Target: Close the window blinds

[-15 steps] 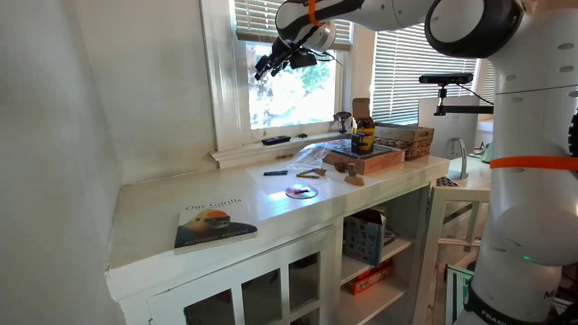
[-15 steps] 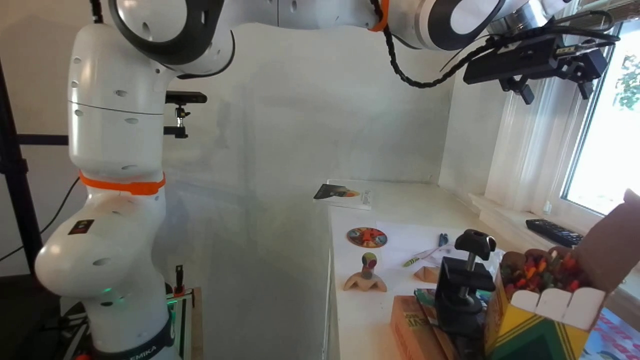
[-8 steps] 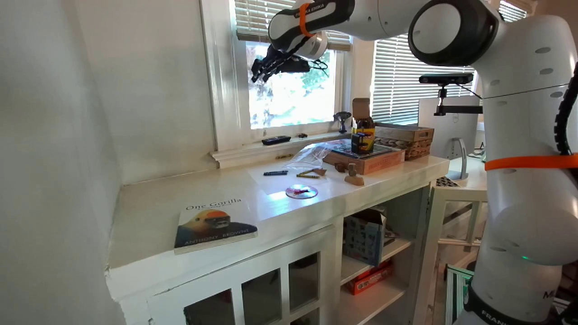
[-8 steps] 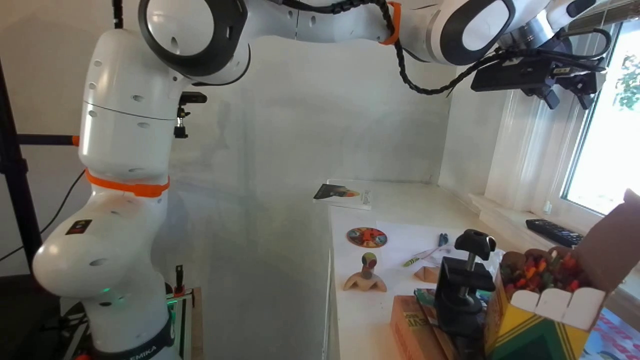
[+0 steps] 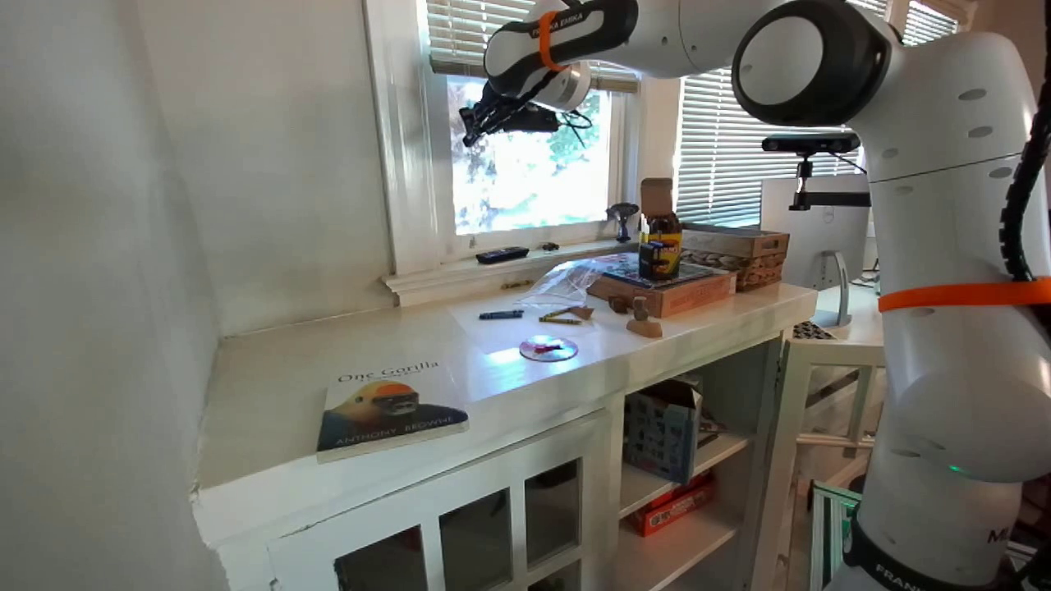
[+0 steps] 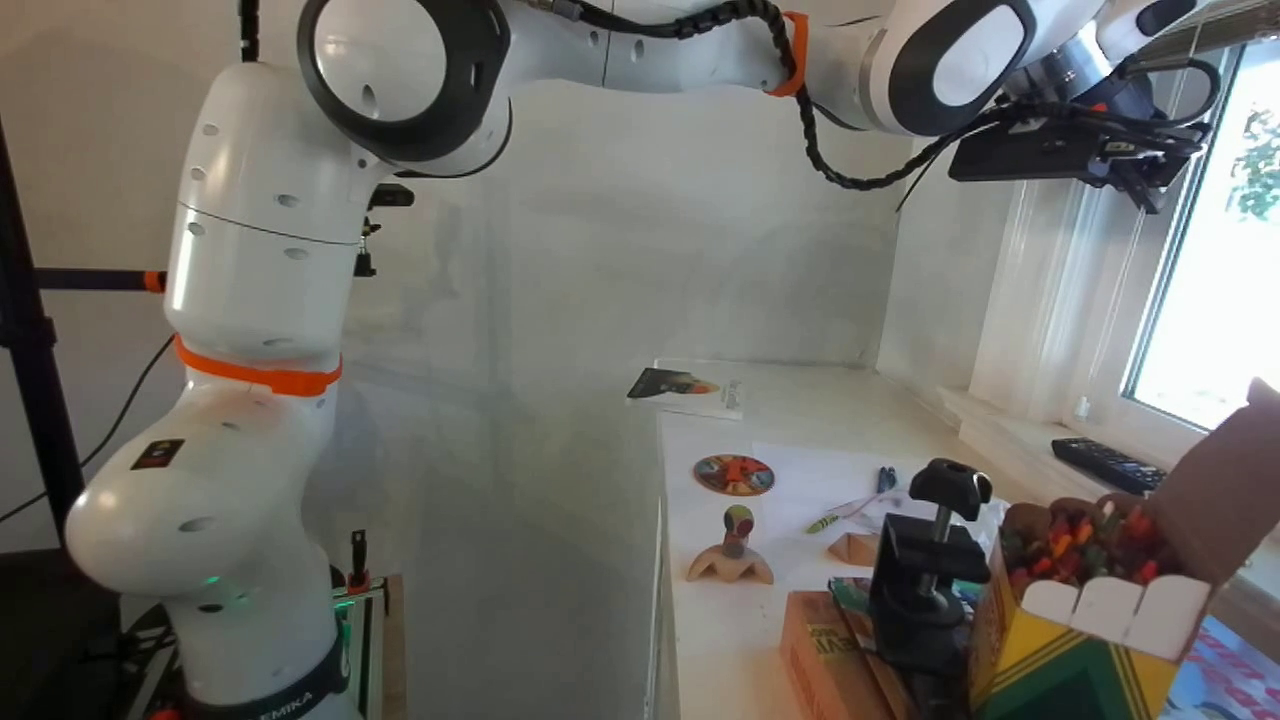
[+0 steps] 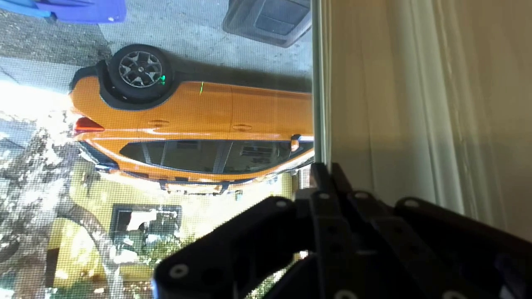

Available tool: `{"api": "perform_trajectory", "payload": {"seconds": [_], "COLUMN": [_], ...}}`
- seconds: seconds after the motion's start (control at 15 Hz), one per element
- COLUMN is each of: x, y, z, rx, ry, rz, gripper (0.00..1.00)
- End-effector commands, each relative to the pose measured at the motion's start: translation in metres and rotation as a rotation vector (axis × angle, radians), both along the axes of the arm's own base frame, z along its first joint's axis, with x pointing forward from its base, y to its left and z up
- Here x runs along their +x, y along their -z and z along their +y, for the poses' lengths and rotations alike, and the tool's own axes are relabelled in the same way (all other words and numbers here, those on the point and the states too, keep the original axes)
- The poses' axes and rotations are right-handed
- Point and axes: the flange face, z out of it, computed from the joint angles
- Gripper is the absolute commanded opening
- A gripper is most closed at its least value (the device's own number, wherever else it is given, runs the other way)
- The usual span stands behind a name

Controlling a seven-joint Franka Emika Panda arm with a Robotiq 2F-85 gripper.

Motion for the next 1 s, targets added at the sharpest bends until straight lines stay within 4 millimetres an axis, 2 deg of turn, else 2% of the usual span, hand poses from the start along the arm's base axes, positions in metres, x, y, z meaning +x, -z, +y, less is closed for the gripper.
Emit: {"api": "perform_trajectory", "payload": {"seconds": [0.0,0.2,0.6,0.93], "x": [0.003,0.001,-0.001,-0.018], "y": [-0.002,0.0,0.007,-0.006], "z": [-0.003,0.004,0.044,0.07], "rx": [0.002,0.022,0.044,0.061], "ry": [0.035,0.01,-0.086,-0.178], "rz": [-0.012,0.005,0.058,0.096], "gripper": [0.0,0.0,0.0,0.0]}}
